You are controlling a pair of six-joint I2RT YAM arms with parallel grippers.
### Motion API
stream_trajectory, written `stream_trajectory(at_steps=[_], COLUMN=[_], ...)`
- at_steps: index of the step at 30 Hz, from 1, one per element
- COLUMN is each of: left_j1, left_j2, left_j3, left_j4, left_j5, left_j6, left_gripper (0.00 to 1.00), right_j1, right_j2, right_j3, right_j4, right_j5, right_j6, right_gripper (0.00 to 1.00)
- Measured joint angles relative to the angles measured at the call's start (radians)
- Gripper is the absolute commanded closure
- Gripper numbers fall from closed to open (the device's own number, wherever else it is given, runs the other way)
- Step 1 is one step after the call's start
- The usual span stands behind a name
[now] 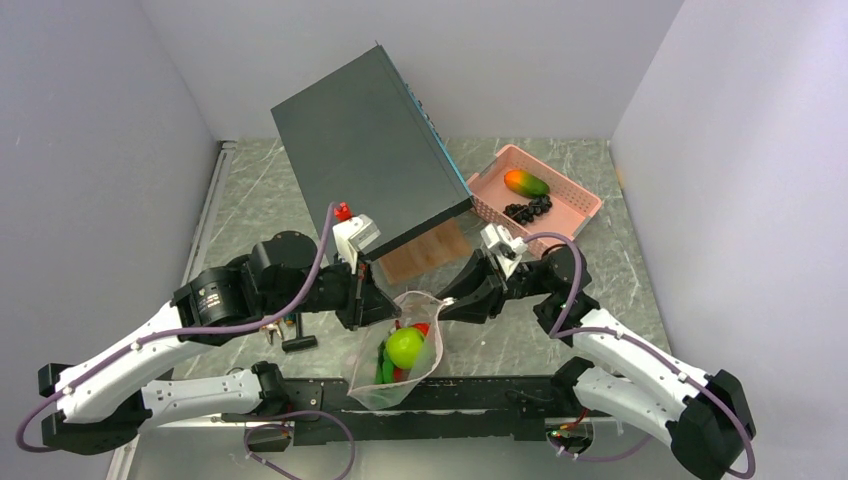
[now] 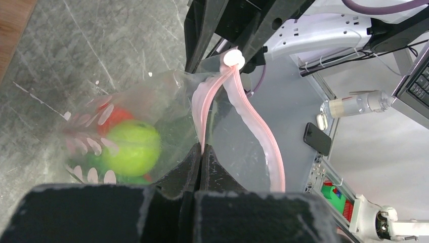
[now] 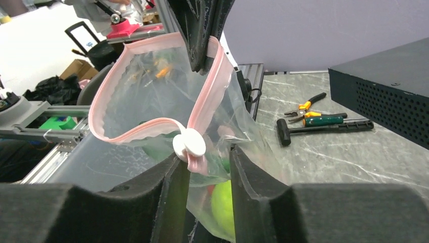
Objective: Place the food in the zip-top bag and seal the zipper
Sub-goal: Zip the zipper food storage bag at the center of the board.
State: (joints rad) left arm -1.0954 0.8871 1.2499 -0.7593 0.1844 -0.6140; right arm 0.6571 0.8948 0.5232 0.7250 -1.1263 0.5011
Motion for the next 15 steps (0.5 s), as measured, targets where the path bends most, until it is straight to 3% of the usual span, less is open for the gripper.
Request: stream_trajectory(at_steps=[3,6,11,15], left_j1=[0.0,0.002,0.002,0.003], left_j2=[-0.001,-0.002,-0.002,0.005], left_j3=[-0.005,-0.009,-0.01,0.014], left_j4=[0.003,0.002,-0.015,-0.036], left_j5=[0.002,0.002,0.001,0.002], left_j6=[0.0,0.0,0.009,0.028], left_gripper=[1.0,0.96,0.47,0.31], right_j1=[0.0,0.0,0.001,0.001], right_j2=[-0.003,-0.015,-0.053,-0.06], right_j3=[-0.009,-0.006,0.035,0.124], right_j4=[0.001,-0.033,-0.192,-0.377], right_j5=[0.006,0.018,0.067,0.121], right_j6=[-0.008,-0.039,-0.091,-0.09], right_gripper=[1.0,1.0,1.0,1.0])
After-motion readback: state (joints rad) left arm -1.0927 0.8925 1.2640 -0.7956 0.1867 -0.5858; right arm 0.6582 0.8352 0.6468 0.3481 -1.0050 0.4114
